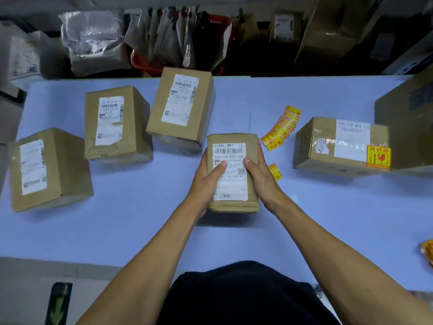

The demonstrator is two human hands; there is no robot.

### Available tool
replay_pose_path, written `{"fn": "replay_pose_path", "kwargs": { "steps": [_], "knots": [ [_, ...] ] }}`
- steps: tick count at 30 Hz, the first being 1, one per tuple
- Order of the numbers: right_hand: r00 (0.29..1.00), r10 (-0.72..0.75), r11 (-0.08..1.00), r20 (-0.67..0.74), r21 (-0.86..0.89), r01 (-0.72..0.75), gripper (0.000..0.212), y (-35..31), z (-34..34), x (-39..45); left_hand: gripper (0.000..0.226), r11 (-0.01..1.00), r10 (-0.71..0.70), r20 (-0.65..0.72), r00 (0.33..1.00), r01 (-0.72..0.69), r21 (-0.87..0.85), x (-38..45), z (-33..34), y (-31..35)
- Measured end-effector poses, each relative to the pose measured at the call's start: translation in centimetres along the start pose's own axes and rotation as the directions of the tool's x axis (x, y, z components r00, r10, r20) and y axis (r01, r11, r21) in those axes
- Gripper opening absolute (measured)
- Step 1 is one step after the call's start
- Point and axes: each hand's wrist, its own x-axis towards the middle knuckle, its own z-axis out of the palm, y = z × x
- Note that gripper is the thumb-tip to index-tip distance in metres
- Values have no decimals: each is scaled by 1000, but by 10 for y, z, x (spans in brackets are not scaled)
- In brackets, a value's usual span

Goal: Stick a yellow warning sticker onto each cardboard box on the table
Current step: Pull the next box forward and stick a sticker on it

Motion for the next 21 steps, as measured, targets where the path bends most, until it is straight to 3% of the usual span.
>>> {"fn": "replay_pose_path", "kwargs": {
  "steps": [8, 16, 19, 21],
  "knots": [
    [997, 57, 984, 51, -169, -47, 70, 39, 10, -41, 29, 999, -25, -65, 998, 28, 38, -40, -13, -52],
    [997, 55, 941, 58, -338, -33, 65, 43, 7, -44, 40, 990, -12, -70, 997, 22, 138, -42, -19, -65],
    [1000, 5, 930, 27, -366, 5, 58, 38, -1, -47, 51, 927, 75, -118, 990, -25, 375, -43, -20, -62],
    [989, -86, 912, -122, -408, 29, 47, 36, -11, -47, 71, 751, 232, -89, 969, -120, 650, -43, -20, -57]
  ]
}}
